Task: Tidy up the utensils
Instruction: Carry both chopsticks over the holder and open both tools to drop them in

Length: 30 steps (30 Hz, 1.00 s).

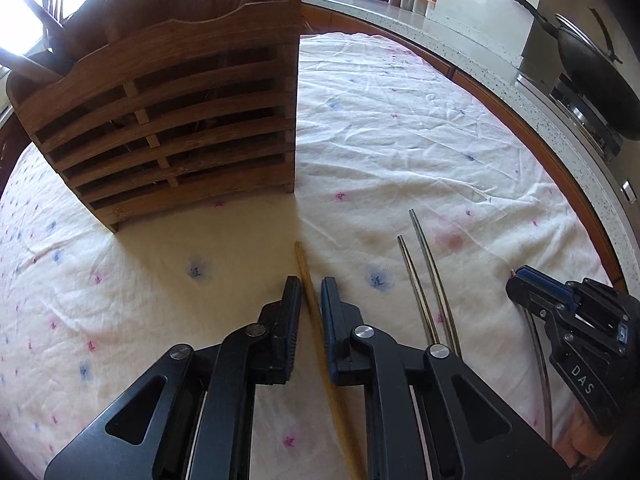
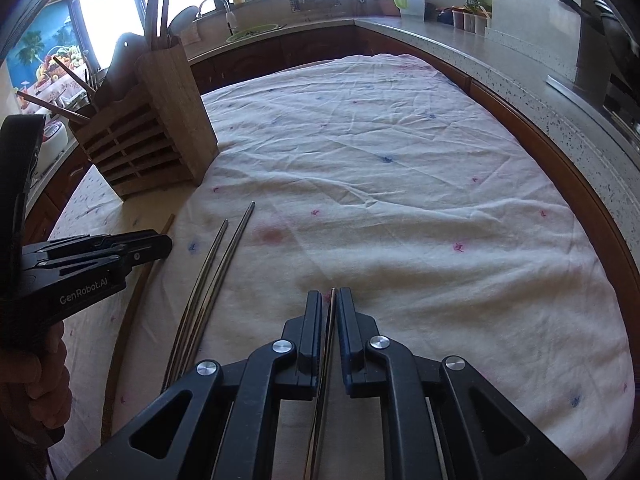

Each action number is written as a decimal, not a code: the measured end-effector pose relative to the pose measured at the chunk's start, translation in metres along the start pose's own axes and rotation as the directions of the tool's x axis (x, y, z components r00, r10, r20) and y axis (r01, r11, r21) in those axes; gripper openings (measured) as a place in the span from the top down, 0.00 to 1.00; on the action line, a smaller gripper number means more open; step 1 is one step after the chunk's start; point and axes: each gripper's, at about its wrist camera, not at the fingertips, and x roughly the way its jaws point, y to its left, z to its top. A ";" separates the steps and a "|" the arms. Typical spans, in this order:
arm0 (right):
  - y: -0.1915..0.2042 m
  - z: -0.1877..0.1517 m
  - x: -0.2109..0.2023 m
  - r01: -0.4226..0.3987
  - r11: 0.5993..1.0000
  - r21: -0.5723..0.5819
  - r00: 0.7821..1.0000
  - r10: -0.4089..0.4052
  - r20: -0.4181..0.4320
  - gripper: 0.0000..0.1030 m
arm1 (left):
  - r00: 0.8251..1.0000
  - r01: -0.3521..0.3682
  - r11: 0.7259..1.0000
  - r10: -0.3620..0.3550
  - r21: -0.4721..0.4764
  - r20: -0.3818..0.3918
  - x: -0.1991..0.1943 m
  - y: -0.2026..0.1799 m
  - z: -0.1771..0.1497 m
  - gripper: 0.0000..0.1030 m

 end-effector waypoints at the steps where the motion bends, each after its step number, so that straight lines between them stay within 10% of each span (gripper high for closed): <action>1: 0.000 0.000 0.000 0.001 1.000 0.002 1.000 -0.001 0.000 0.91 | 1.000 0.006 1.000 -0.006 -0.002 -0.001 -0.001 0.002 0.000 0.93; 11: 0.004 0.006 -0.044 -0.161 0.986 0.054 0.984 0.156 0.085 0.96 | 0.988 0.132 0.982 -0.118 -0.135 0.101 -0.066 0.036 -0.020 0.96; 30: 0.059 0.023 -0.167 -0.277 0.955 -0.106 0.905 0.297 0.304 0.96 | 0.907 0.270 0.941 -0.176 -0.206 0.383 -0.220 0.087 -0.064 0.96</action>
